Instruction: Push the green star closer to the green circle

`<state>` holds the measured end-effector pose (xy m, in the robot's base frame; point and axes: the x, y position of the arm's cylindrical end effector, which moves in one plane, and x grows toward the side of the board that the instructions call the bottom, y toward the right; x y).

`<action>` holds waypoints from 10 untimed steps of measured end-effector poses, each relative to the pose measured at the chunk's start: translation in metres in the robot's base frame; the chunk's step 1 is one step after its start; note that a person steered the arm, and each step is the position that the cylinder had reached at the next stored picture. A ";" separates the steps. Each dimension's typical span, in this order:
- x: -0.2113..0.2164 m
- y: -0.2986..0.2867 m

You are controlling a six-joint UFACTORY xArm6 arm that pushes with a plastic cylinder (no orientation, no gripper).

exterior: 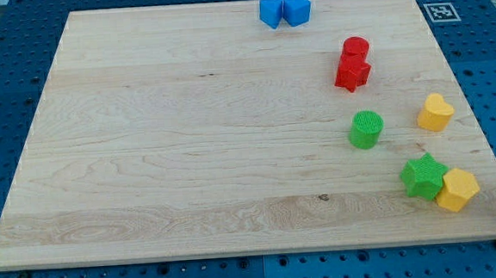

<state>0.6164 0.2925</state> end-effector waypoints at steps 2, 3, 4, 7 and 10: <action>0.002 -0.025; 0.001 -0.050; 0.000 -0.084; -0.041 -0.089; -0.069 -0.082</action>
<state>0.5470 0.2101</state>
